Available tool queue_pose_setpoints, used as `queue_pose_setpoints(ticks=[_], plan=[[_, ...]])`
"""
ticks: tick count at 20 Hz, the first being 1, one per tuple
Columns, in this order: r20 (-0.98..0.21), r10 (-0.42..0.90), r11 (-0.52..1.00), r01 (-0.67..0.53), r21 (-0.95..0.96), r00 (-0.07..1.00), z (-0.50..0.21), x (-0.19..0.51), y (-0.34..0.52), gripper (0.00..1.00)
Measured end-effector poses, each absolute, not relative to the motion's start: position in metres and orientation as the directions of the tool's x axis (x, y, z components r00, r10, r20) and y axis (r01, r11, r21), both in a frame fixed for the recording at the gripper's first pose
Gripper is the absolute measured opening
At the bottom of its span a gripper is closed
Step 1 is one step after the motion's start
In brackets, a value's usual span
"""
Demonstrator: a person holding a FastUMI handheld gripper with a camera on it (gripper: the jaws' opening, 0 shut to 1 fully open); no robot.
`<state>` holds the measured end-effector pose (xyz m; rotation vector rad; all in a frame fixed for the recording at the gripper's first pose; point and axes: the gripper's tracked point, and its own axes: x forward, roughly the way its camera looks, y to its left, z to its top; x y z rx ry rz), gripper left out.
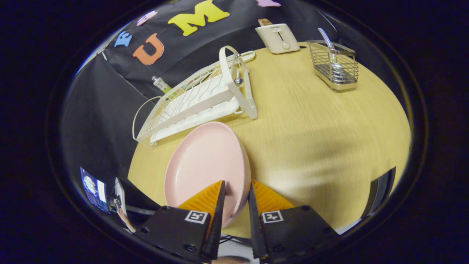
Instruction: Take the plate from the dish rack, then take the spoon from the basket and place it into the plate.
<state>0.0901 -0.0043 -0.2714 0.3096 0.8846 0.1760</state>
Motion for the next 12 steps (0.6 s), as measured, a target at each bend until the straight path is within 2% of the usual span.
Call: queue_pose_setpoints(ticks=[2,5,7,12], plan=[[-0.712,0.206,0.965,-0.018,0.263,0.672,-0.27,0.097,-0.019,0.5],[-0.655,0.113,0.982,0.019,0.19,0.747,-0.256,0.104,-0.039,0.87],[-0.601,0.066,0.988,0.032,0.15,0.797,-0.244,0.111,-0.055,0.93],[-0.448,-0.023,0.997,0.051,0.05,0.894,-0.209,0.138,-0.102,0.96]])
